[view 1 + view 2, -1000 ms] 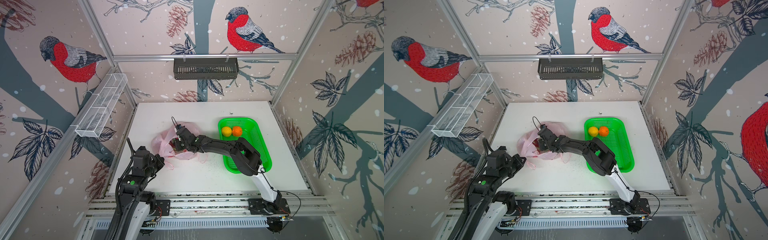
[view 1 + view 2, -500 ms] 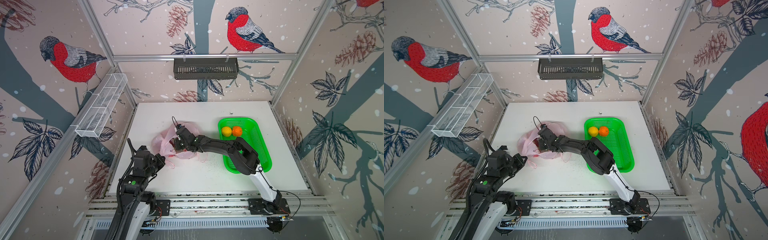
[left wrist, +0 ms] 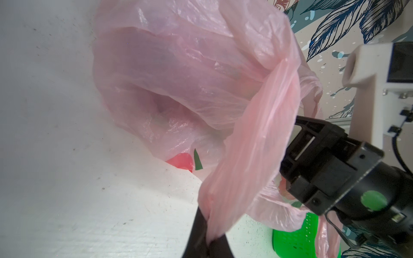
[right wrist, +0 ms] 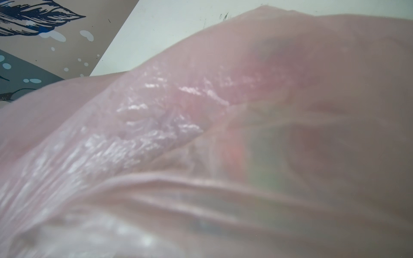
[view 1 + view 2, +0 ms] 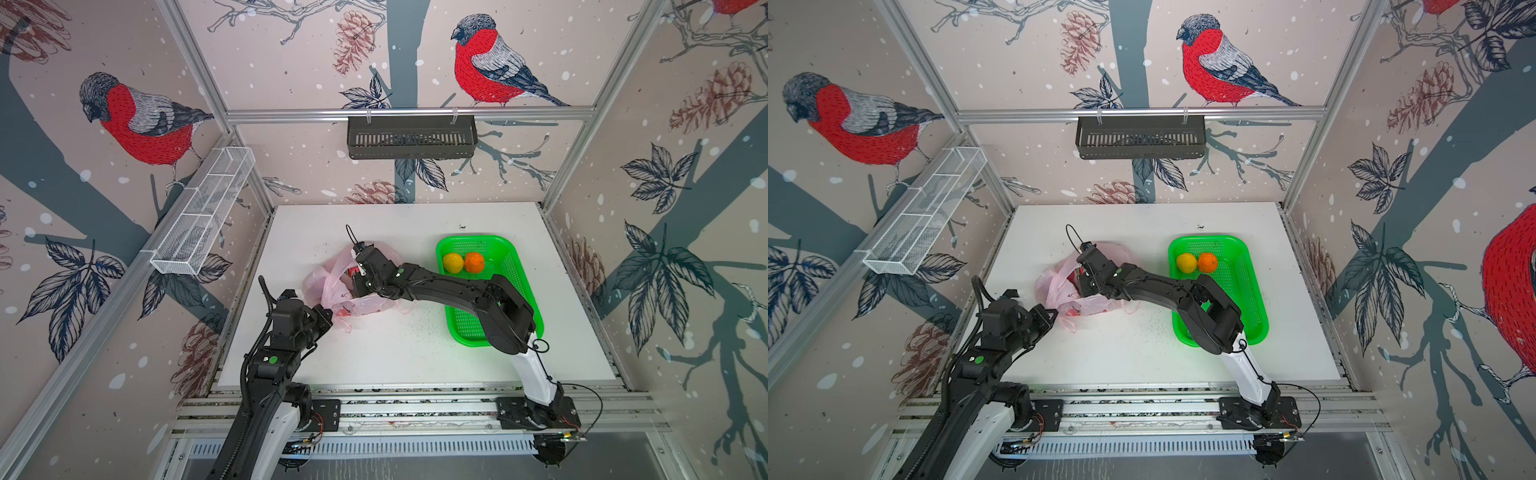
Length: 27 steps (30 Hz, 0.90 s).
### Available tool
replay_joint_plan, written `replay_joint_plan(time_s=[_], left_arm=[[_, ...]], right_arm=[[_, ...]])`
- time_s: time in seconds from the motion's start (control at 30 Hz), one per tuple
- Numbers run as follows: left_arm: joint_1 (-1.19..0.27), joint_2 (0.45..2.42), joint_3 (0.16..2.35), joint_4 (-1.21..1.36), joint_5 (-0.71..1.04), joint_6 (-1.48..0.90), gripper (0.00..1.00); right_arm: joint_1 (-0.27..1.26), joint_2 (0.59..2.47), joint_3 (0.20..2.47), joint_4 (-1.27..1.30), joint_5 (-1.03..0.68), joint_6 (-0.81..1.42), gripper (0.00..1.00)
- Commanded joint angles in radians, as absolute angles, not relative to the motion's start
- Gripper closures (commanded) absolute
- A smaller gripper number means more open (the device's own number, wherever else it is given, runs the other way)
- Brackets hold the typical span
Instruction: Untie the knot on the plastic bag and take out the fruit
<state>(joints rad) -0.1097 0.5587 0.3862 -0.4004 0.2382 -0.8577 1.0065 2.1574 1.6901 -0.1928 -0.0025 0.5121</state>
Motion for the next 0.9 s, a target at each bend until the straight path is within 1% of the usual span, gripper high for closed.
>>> replay_joint_plan(time_s=[0.0,0.47,0.87], left_arm=[[-0.107,0.565,0.380,-0.335,0.230,-0.867,1.00],[-0.108,0.619,0.384,-0.265,0.234,-0.852,1.00],[-0.108,0.621,0.385,-0.282,0.238,-0.833,1.00]], right_arm=[[1.008,2.116,1.673,-0.175,0.007,0.482,0.96],[1.054,1.969,1.501,-0.218,0.015,0.491,0.96],[1.075,1.931,1.336,-0.160,0.049,0.541,0.96]])
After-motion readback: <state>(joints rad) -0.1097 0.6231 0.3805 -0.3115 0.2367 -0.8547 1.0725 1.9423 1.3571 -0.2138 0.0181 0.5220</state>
